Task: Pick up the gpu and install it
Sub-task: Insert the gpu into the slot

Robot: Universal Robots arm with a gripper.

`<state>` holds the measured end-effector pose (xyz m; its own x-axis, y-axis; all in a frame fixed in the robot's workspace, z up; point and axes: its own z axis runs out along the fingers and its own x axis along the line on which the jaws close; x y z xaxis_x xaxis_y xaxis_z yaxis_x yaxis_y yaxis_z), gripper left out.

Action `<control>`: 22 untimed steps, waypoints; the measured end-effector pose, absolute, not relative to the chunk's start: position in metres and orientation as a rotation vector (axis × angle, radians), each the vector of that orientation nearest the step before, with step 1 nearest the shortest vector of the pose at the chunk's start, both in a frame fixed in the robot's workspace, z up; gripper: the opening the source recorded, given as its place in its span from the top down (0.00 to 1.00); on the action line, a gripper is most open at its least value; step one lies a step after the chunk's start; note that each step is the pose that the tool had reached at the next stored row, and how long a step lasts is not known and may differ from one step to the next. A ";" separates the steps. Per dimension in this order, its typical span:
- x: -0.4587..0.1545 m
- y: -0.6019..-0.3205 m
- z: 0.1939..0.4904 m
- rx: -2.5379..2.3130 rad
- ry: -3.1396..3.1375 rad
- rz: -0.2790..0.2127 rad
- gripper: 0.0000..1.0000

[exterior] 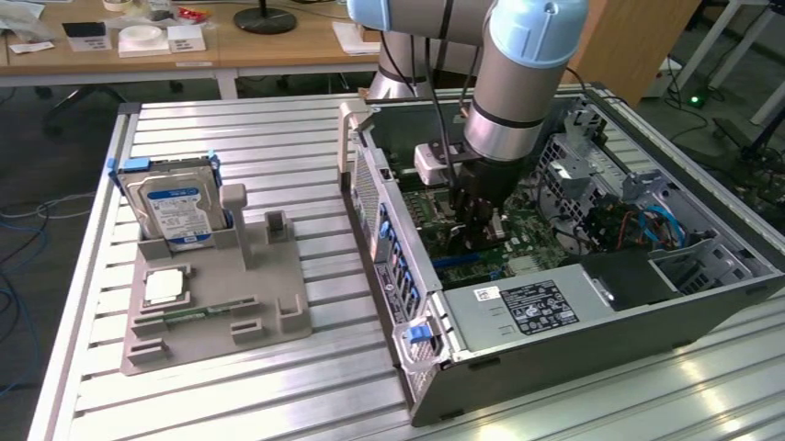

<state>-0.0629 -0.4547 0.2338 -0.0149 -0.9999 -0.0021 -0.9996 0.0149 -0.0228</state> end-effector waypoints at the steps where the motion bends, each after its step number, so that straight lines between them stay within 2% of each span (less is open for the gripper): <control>1: -0.063 -0.455 0.234 -2.192 2.225 -0.023 0.72; 22: -0.062 -0.455 0.232 -2.188 2.230 -0.023 0.72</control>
<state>-0.0624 -0.4547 0.2317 -0.0193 -0.9998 -0.0021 -0.9996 0.0194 -0.0228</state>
